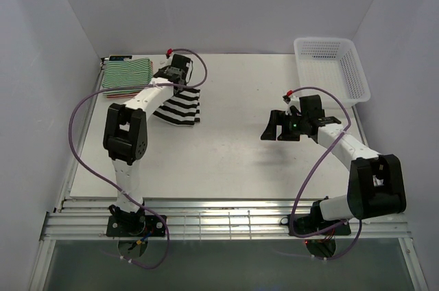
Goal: Fold and stack the tank tops
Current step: Neatly place the folded tank top to the corner
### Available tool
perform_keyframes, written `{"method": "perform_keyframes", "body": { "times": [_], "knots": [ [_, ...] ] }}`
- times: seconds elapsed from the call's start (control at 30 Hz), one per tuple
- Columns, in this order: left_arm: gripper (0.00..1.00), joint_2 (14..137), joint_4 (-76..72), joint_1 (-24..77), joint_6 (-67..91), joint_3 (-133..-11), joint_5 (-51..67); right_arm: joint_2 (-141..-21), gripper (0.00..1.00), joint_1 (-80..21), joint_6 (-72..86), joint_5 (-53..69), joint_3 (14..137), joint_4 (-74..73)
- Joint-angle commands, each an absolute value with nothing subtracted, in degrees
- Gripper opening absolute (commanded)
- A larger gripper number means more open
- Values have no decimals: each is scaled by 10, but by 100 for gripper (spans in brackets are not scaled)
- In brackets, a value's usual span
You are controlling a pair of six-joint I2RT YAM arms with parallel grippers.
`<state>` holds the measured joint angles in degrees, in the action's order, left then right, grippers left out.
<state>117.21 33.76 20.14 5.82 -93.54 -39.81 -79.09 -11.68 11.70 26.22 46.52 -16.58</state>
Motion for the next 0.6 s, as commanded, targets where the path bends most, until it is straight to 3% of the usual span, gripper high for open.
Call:
{"method": "perform_keyframes", "body": {
  "times": [0.0,0.57],
  "knots": [
    [0,1159,290,172,-4,-997,-415,-797,90,-110,110,276,489,-160],
    [0,1187,235,91,-120,-1113,-384,-803,90,-104,110,276,490,-160]
  ]
}}
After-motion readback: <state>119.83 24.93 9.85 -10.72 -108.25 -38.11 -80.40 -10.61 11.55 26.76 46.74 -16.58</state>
